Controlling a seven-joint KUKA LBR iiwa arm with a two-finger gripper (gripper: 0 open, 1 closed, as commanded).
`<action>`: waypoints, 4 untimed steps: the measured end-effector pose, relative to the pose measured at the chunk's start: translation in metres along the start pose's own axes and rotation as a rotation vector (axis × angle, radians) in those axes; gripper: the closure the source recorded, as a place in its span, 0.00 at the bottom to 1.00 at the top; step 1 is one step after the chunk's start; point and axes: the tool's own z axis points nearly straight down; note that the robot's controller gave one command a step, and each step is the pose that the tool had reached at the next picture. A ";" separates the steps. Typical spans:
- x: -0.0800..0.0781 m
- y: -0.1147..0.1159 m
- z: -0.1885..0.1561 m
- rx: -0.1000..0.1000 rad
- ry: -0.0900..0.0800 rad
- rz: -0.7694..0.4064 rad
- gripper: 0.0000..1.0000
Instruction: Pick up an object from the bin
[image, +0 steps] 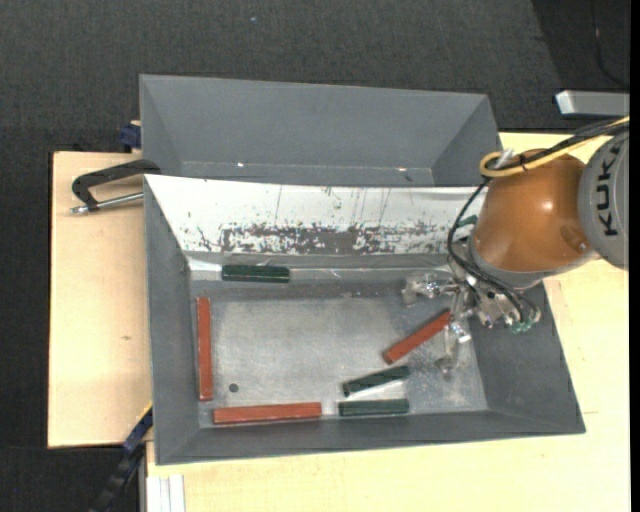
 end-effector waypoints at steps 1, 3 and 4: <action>-0.009 0.053 0.027 -0.005 0.007 -0.208 0.00; -0.007 -0.042 0.029 -0.010 0.002 0.064 1.00; -0.006 -0.042 0.024 -0.011 0.005 0.065 1.00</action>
Offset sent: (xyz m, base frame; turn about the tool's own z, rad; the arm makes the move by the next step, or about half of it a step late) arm 0.0171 -0.0443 -0.0316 0.0678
